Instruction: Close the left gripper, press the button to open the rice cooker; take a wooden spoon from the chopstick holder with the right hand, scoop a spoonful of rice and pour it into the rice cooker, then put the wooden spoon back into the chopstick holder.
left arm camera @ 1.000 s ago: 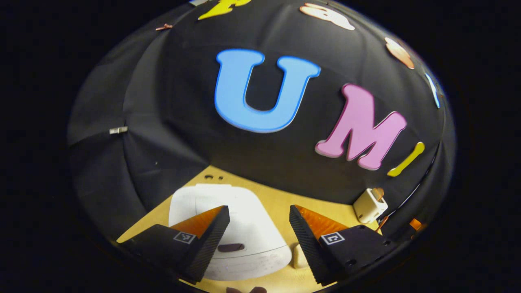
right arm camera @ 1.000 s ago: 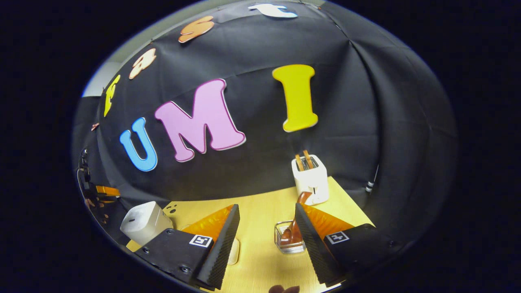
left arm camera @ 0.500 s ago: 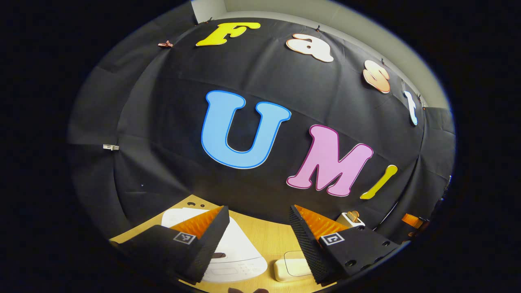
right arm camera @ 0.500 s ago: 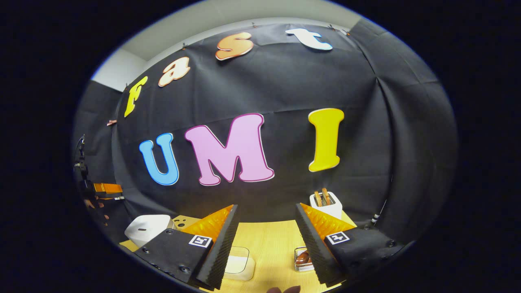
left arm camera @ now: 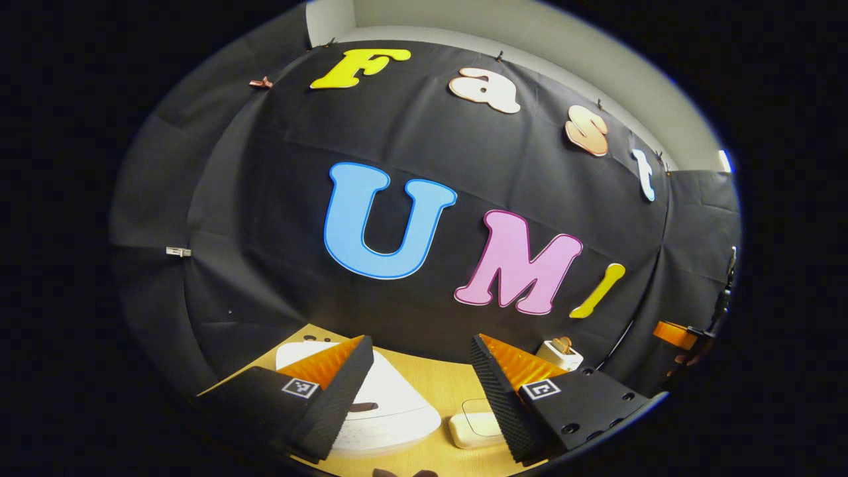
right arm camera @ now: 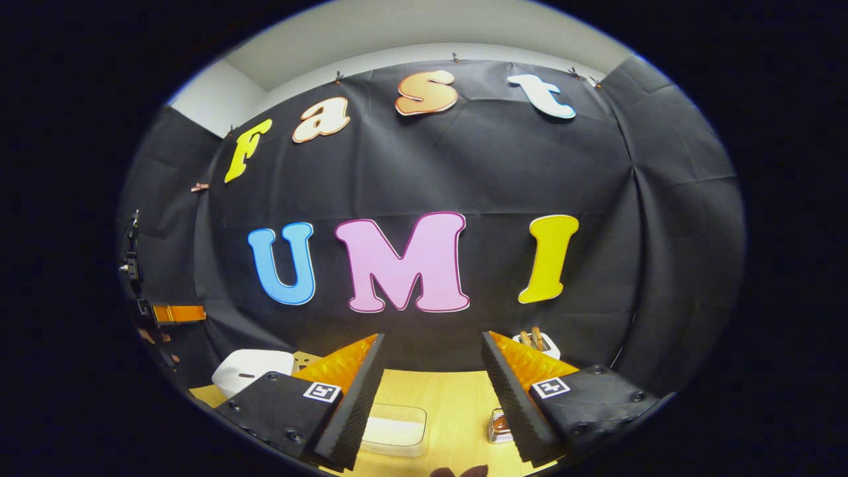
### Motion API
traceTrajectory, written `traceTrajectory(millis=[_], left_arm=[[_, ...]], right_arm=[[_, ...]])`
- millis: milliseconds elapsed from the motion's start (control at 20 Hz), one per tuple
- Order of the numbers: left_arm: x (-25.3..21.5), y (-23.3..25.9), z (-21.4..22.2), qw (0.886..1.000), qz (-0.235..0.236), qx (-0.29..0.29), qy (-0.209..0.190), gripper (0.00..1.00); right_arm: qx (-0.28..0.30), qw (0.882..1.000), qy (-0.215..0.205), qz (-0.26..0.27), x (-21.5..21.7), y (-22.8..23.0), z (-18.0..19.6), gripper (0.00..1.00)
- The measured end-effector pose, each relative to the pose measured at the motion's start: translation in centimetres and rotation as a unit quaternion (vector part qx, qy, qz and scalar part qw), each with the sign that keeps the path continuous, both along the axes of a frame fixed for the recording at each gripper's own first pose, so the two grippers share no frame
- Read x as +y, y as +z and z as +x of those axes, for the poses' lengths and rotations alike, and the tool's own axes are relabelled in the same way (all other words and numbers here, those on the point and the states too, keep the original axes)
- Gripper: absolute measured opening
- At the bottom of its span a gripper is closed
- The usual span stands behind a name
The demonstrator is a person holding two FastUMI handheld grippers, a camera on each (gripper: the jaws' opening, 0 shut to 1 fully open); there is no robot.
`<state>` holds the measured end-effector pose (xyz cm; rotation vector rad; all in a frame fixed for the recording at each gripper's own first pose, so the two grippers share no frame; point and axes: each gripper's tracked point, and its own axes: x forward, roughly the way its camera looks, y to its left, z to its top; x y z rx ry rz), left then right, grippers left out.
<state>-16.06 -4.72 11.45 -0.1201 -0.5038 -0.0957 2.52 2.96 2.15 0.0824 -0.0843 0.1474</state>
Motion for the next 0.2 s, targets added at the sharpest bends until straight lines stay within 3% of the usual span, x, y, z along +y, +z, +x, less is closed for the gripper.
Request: traceTrajectory(millis=[50,200], left_arm=[[-0.26,-0.04,-0.35,1.0,0.001,-0.001,-0.004,0.96],[-0.19,-0.33,-0.93,1.0,0.0,-0.006,-0.004,0.95]], right_arm=[[0.001,1.0,0.002,-0.009,0.36,-0.03,-0.19,0.89],[0.004,1.0,0.002,-0.027,0.82,0.12,-0.35,0.89]])
